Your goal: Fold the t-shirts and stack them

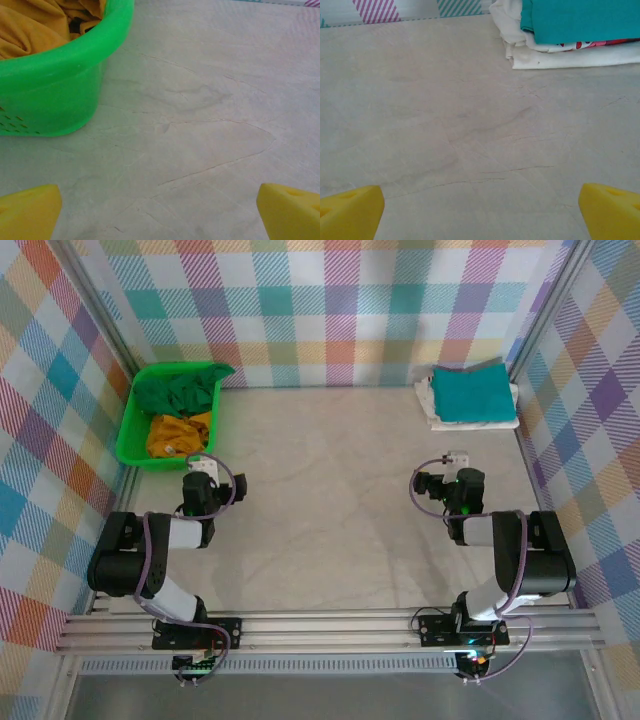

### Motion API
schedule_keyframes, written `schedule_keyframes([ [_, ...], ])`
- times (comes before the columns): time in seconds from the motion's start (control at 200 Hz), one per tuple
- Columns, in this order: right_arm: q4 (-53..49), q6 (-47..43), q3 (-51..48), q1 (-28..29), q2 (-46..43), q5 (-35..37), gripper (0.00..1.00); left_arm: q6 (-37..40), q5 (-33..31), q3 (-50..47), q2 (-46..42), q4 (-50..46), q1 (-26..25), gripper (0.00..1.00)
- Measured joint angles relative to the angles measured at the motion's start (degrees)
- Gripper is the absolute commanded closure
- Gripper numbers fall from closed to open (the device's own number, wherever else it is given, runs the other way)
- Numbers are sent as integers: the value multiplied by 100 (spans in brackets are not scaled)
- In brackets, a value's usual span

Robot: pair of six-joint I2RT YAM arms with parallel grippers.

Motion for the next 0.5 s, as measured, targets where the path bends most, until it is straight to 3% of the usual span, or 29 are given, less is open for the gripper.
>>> schedule_keyframes([
  [0.5,-74,7,15,-37,-11,-105,0,2,-4,0,-22,-35,-2,0],
])
